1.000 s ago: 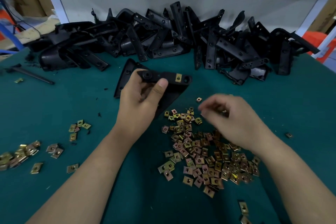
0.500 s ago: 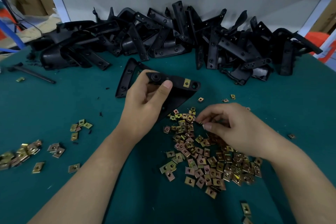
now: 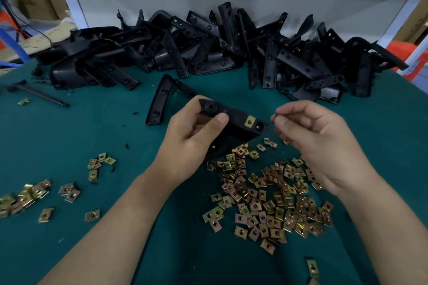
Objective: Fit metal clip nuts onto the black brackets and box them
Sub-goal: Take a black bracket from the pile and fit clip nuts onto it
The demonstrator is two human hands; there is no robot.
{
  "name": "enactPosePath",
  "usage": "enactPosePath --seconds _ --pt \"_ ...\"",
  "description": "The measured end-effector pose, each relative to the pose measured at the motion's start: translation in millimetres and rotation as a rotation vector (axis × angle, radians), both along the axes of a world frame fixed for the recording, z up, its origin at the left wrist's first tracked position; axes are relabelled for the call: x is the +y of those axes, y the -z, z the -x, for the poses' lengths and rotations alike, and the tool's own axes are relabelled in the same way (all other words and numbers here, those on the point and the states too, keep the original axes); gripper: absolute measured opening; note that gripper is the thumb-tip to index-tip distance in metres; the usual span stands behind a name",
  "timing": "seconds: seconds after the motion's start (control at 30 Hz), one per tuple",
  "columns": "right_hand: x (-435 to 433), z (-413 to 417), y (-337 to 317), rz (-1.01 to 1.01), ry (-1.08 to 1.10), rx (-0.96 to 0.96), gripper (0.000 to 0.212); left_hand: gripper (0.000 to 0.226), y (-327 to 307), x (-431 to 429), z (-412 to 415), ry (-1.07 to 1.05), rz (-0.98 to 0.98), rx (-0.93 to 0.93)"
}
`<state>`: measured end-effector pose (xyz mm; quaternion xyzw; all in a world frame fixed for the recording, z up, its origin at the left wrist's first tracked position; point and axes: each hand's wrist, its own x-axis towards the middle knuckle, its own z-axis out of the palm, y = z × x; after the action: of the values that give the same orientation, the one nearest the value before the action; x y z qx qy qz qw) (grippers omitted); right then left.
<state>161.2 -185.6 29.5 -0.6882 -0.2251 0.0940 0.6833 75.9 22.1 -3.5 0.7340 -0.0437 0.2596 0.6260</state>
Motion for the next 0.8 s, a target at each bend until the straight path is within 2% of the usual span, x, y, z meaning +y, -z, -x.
enactPosePath --seconds 0.07,0.17,0.33,0.6,0.8 --pt "1 2 -3 -0.115 0.001 0.115 0.023 0.014 1 -3 1 0.030 -0.043 0.009" --pt "2 5 -4 -0.153 -0.013 0.176 0.027 0.014 3 -7 2 0.055 -0.160 0.000" --pt "7 9 -2 -0.138 -0.070 0.152 0.035 0.016 2 -10 2 0.057 -0.226 0.018" --pt "15 20 -2 0.062 -0.128 0.012 0.021 0.014 1 -9 2 0.048 -0.248 0.027" --pt "17 21 -3 -0.074 -0.083 0.135 0.027 0.013 2 -9 1 0.036 -0.270 0.021"
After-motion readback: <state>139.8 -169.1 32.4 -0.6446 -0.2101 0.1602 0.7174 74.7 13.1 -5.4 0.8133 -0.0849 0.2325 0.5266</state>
